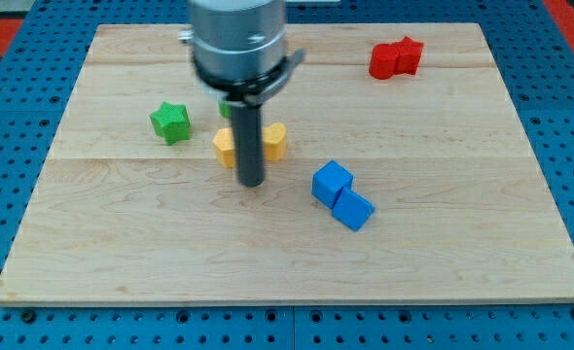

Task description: Push hexagon closer to the heart

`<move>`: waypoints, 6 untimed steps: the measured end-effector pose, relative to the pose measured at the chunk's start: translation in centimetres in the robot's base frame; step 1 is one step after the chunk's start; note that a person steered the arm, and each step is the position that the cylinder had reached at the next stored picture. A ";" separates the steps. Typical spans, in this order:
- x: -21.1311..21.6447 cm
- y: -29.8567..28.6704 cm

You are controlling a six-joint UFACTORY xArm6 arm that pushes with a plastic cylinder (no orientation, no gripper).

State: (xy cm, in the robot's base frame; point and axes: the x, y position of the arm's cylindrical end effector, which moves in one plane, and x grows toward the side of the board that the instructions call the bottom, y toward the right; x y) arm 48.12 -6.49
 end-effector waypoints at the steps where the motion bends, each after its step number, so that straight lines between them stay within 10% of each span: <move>1: -1.2 -2.8; 6: -4.9 -9.2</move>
